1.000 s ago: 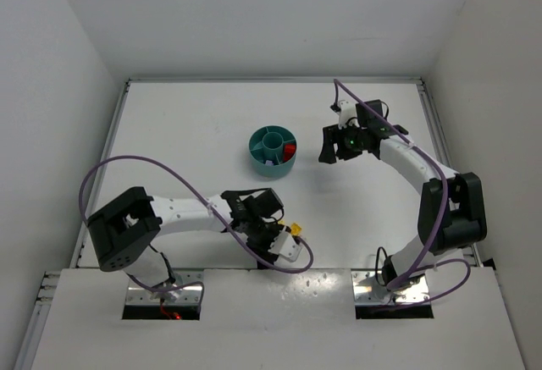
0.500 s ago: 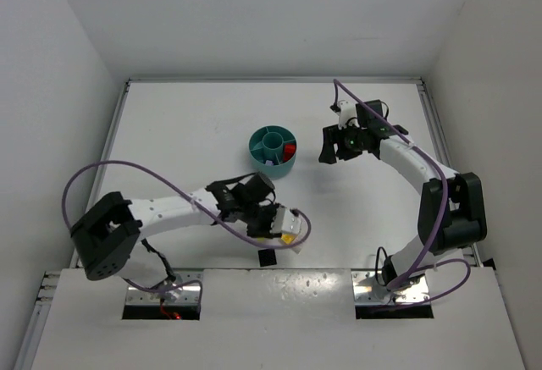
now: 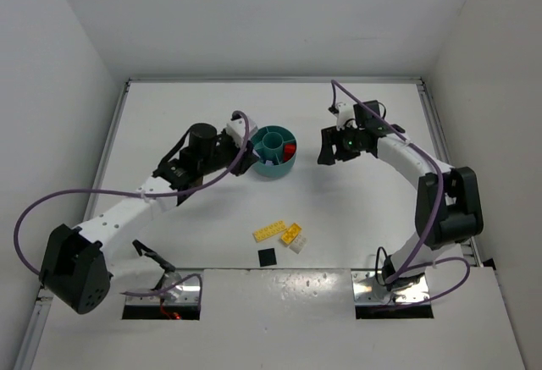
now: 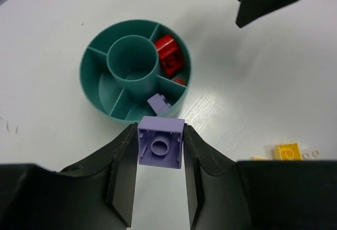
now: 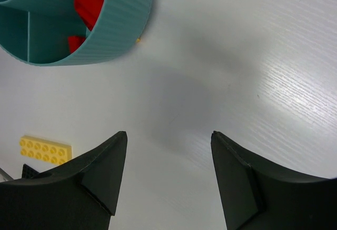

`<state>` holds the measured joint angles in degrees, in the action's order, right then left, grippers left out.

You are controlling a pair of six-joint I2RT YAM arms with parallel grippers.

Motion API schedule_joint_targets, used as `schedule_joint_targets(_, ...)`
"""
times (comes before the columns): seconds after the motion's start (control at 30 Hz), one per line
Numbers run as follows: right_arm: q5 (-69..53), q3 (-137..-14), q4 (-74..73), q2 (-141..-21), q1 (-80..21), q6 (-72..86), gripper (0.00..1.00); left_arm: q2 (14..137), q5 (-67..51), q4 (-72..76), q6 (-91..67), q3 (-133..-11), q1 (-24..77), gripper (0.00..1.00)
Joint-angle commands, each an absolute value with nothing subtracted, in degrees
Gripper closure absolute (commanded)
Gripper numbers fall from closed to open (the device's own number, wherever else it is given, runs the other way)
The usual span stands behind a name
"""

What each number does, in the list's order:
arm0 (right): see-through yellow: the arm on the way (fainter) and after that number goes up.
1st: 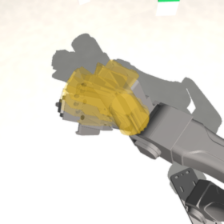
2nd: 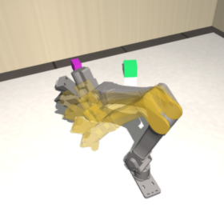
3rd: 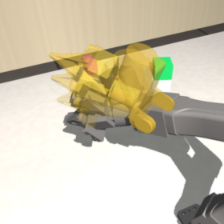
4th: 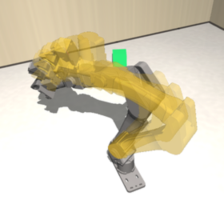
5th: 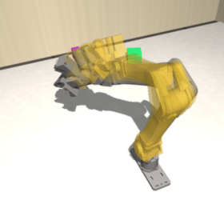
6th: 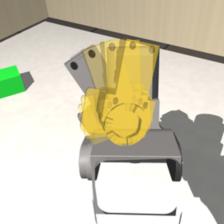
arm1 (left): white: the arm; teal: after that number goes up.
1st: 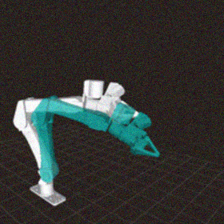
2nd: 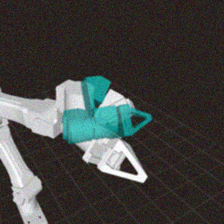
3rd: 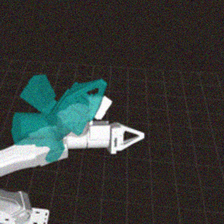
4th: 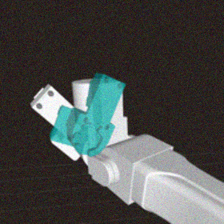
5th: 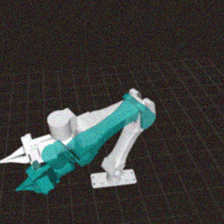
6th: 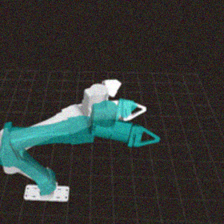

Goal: Sort the legos into containers by color

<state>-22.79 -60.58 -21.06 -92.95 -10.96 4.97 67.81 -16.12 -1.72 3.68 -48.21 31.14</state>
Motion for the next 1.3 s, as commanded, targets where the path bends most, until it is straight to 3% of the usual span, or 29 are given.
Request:
schedule_joint_targets(0.0, -24.0, -64.3, -19.5, -94.0, -10.6, 5.2, 0.35, 69.3, -15.6, 3.7, -3.7, -49.7, 28.7, 0.88)
schedule_joint_targets(0.33, -24.0, -65.4, -20.0, -96.2, -10.6, 5.2, 0.35, 73.6, -16.6, 12.4, -6.9, -47.9, 27.9, 0.88)
schedule_joint_targets(0.83, -24.0, -66.0, -20.6, -97.4, -10.6, 5.2, 0.35, 85.3, -18.3, 9.8, -5.8, -54.5, 27.9, 0.86)
schedule_joint_targets(1.03, -24.0, -66.0, -20.6, -97.4, -10.6, 5.2, 0.35, 86.5, -18.8, 9.3, -2.6, -54.5, 27.9, 0.77)
schedule_joint_targets(1.27, -24.0, -65.5, -20.6, -97.4, -10.6, 5.2, 0.35, 89.1, -18.3, 10.6, -2.6, -55.0, 27.9, 0.75)
